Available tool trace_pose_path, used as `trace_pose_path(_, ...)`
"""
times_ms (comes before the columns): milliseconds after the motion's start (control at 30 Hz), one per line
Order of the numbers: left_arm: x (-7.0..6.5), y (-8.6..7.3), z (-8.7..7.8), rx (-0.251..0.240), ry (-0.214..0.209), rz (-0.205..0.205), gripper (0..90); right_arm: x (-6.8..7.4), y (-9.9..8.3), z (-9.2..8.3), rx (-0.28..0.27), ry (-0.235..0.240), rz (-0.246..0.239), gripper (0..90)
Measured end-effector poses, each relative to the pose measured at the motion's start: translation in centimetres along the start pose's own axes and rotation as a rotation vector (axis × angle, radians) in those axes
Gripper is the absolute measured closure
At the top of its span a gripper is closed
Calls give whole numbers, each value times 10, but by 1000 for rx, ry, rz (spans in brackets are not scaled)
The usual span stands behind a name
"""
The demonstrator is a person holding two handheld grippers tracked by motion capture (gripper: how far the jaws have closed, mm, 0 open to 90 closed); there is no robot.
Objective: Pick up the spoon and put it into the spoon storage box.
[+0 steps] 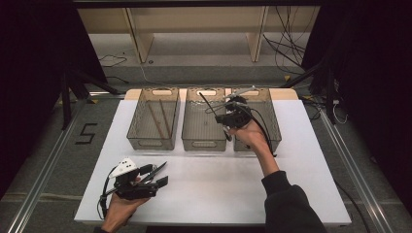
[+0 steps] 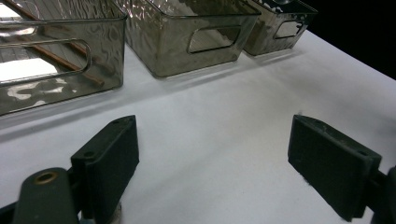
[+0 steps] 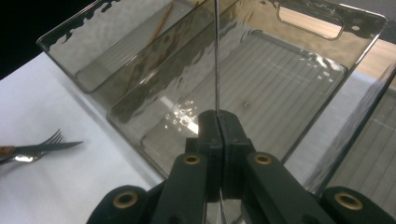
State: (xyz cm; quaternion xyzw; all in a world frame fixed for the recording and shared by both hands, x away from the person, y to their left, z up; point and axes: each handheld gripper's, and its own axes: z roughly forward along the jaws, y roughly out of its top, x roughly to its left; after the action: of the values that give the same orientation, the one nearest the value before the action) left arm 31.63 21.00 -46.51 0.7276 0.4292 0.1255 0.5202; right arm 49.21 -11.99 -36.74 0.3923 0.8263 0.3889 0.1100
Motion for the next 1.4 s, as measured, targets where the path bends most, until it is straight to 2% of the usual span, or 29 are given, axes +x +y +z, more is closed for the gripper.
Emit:
trace_pose_path(267,0,0,0,-2,-1,7,156,1,17,15,7,-26,14,894)
trace_pose_path(467,0,0,0,-4,2,11,155,2,23,27,25,-46,23,893)
trace_pose_path(700,0,-1,0,-1,1,13,155,2,21,38,41,-60,18,892)
trace_pose_path(933,0,-1,0,0,2,14,155,-1,20,46,54,-72,40,891)
trace_pose_path(1167,0,-1,0,-3,1,12,155,-2,16,54,76,-91,37,890)
trace_pose_path(1400,1,-1,0,1,2,12,155,-2,15,59,74,-99,36,876)
